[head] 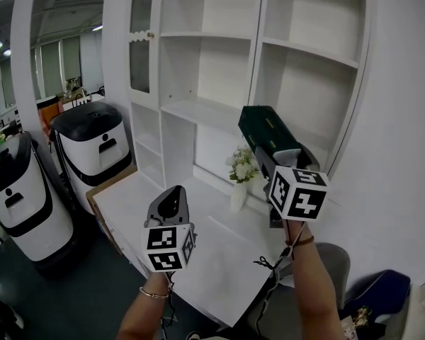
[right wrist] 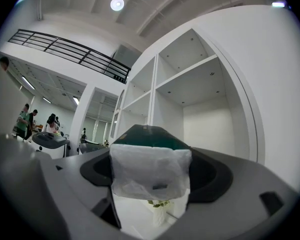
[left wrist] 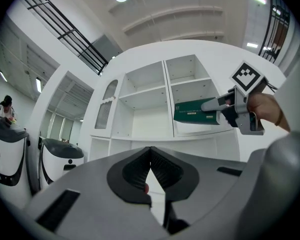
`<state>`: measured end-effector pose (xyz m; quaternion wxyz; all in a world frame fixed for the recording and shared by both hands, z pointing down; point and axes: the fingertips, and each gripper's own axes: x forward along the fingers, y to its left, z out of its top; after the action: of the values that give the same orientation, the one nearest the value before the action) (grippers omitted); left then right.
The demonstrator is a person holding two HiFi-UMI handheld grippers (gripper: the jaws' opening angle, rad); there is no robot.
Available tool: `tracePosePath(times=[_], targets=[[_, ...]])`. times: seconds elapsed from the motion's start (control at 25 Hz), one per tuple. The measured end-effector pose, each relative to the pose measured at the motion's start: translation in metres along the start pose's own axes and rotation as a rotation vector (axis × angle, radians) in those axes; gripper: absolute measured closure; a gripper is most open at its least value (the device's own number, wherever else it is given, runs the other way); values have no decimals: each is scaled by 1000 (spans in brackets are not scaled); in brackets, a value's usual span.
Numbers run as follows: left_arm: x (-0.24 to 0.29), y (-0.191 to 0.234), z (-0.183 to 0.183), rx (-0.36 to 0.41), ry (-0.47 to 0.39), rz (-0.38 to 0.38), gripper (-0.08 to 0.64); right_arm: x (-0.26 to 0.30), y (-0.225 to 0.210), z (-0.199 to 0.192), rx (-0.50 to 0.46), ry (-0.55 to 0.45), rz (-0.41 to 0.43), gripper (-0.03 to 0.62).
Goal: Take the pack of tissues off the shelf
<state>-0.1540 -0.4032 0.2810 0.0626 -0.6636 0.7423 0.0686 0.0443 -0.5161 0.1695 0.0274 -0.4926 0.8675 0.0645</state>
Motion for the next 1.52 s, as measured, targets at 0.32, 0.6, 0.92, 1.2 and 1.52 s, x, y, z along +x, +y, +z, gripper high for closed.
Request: tracePosePath(times=[0.32, 0.6, 0.92, 1.2, 1.52], targets=[[-10, 22, -17, -7, 29, 58, 543, -10, 34, -30, 12, -48, 46, 176], [-10, 32, -39, -35, 60, 59, 543, -16, 52, -77, 71, -50, 77, 176], [-10, 21, -73, -24, 91, 26, 543, -33, 44, -160, 154, 31, 6, 176], [0, 11, -103, -43, 135, -8, 543, -54, 25, -207, 96, 113, -92, 176], [14, -8, -144, -56, 192, -47, 543, -76, 0, -245, 131, 161, -163, 176]])
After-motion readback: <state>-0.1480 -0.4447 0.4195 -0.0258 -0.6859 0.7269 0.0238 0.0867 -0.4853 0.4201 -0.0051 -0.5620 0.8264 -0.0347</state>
